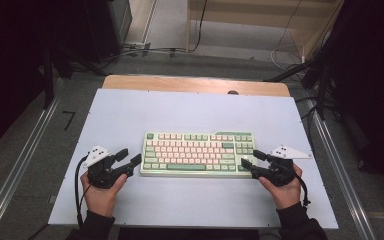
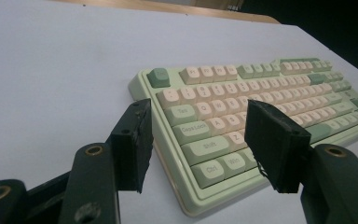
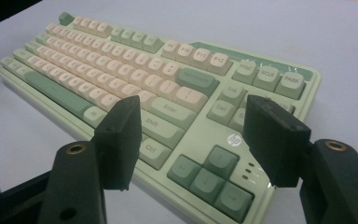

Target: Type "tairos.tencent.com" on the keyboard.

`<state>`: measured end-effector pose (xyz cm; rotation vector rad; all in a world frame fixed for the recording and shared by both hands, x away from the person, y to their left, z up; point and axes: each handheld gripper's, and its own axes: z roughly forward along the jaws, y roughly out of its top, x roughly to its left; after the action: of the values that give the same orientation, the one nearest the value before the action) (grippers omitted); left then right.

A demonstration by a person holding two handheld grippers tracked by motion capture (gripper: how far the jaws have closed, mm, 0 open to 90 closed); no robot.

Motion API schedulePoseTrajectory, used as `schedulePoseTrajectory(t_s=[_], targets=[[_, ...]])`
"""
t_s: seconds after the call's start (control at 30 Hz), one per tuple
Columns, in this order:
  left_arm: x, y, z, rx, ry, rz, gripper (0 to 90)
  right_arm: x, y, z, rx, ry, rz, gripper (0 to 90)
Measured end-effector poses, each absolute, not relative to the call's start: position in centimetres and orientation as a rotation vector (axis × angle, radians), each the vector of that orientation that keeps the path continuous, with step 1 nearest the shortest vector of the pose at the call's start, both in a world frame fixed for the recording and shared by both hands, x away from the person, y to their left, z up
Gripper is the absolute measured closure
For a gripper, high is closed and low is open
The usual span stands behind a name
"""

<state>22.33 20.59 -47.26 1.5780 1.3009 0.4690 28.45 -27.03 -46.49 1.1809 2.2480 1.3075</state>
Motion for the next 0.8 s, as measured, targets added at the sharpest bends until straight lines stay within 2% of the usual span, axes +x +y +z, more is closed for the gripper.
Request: schedulePoseTrajectory(t_s=[0.8], targets=[[21.0,22.7,-47.5,1.55,1.36,0.503,41.7,27.2,-31.4,-46.4,1.282,2.15,1.295,35.4]])
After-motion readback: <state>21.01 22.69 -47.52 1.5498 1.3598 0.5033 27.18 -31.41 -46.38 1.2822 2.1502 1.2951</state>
